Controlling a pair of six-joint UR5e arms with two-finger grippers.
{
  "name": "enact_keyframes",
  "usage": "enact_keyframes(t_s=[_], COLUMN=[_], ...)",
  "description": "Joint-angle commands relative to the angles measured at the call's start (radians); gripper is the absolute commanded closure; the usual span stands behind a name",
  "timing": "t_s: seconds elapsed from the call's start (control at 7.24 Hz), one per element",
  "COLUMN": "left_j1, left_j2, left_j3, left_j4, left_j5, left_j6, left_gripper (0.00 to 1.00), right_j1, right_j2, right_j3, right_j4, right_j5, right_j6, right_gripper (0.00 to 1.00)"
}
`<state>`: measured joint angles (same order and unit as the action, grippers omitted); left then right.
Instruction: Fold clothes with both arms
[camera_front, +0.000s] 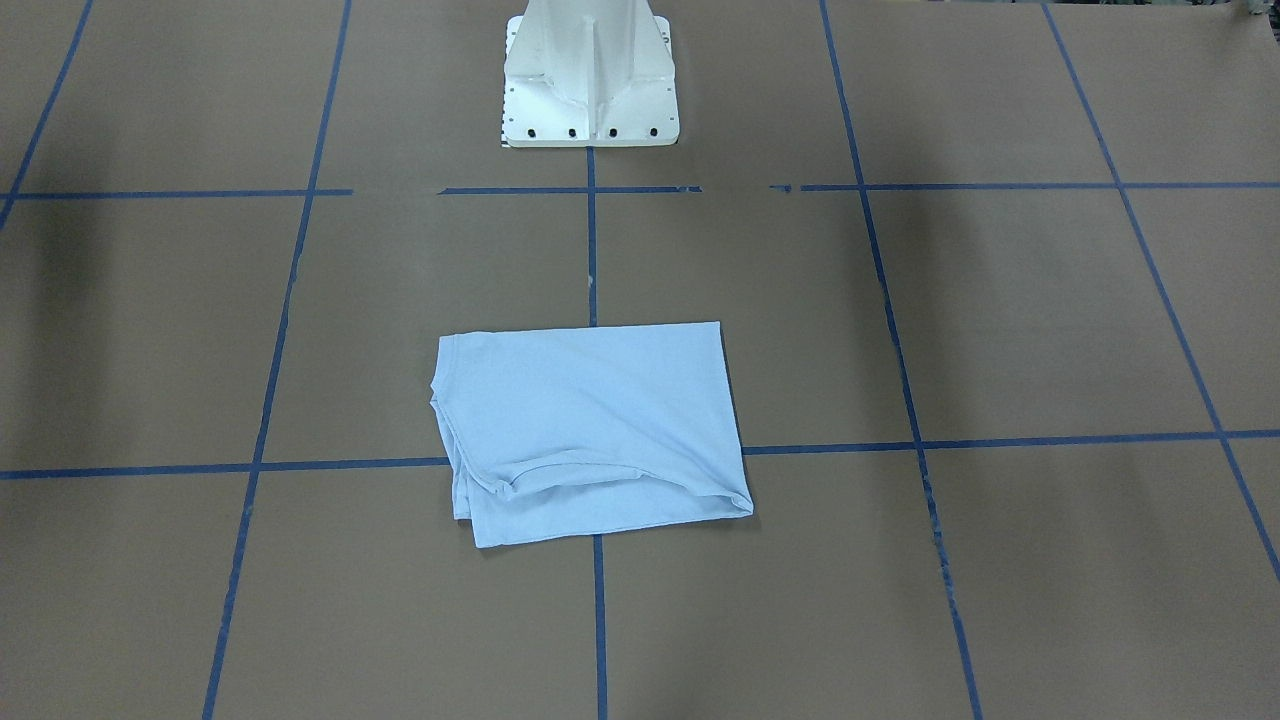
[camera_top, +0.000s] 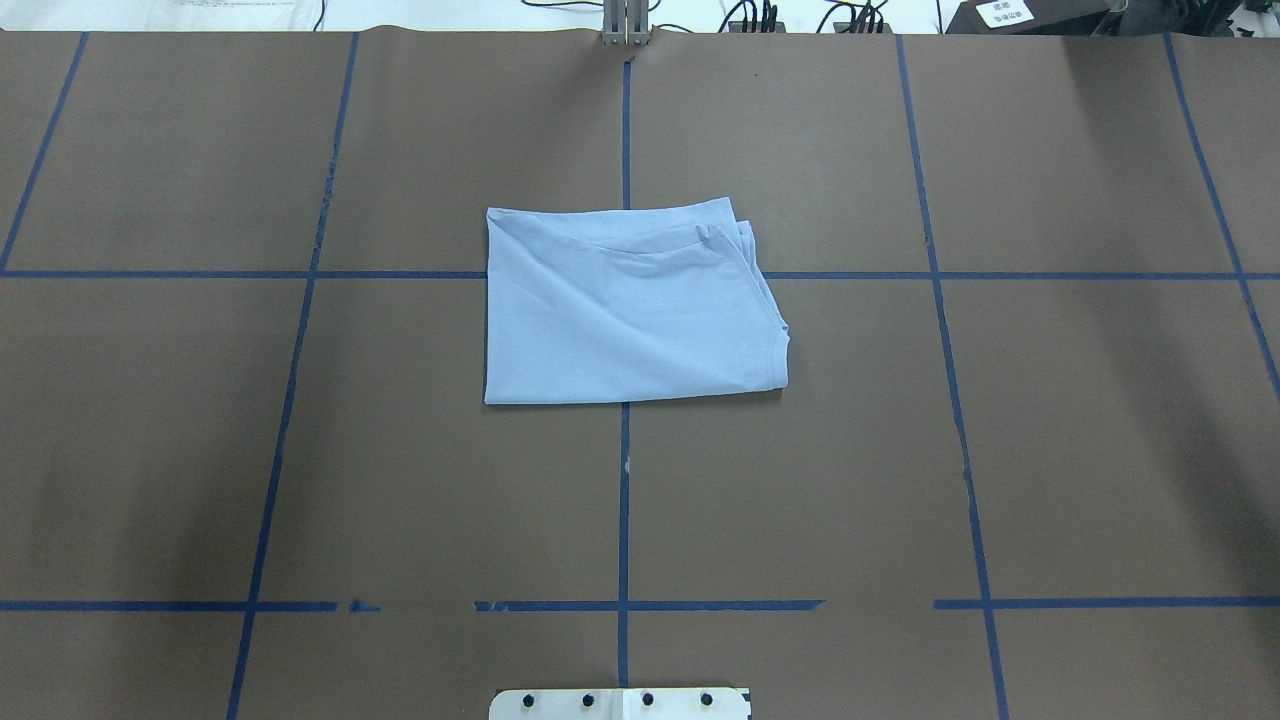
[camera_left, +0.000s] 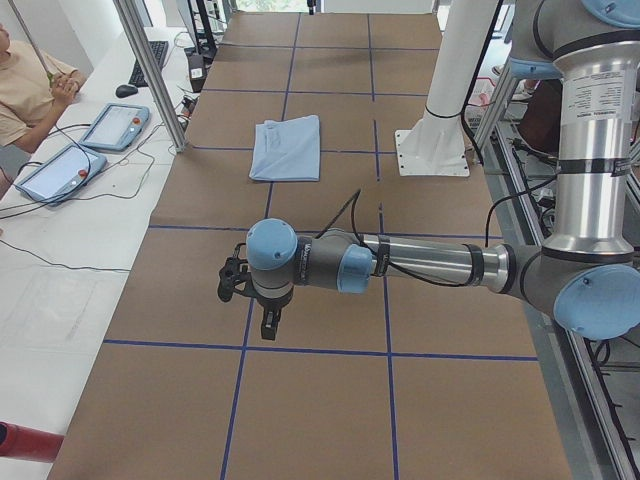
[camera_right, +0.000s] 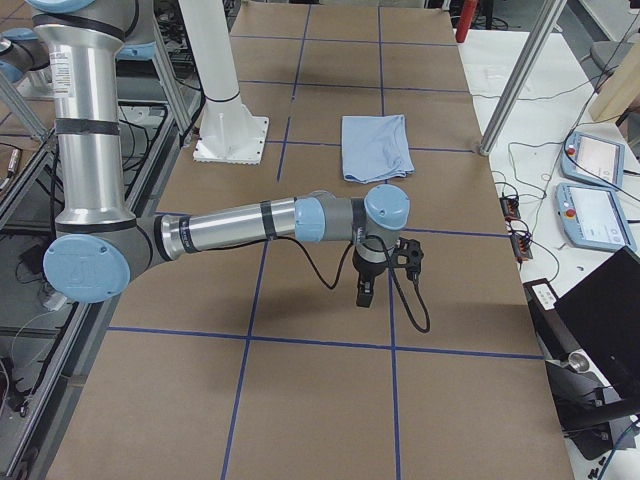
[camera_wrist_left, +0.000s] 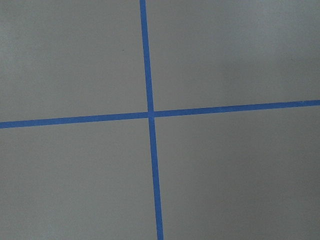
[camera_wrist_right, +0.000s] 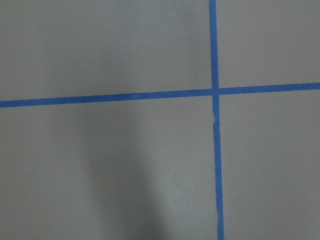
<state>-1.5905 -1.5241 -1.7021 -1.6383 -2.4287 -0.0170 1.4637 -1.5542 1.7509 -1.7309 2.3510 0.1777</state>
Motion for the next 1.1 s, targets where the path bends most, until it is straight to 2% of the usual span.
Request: enact_keyframes(t_s=[0.0, 0.69, 0.97], left_j1=[-0.031, -0.043, -0.042], left_j2=[-0.010, -0.005, -0.008], left_j3=[-0.001, 0.018, 0.021], left_j4=[-0.008, -0.017, -0.017], left_j5=[0.005, 0.028, 0.030], left_j6=[0.006, 0.003, 0.002], left_gripper=[0.00, 0.00, 0.00], right_j1=[0.000, 0.001, 0.001], right_j2=[-0.001, 0.002, -0.003], right_j3=[-0.033, -0.028, -0.034], right_j4=[0.002, 0.004, 0.074], right_j5=[0.002, -0.012, -0.051], right_j6=[-0.001, -0.012, -0.003], right_gripper=[0.00, 0.00, 0.00])
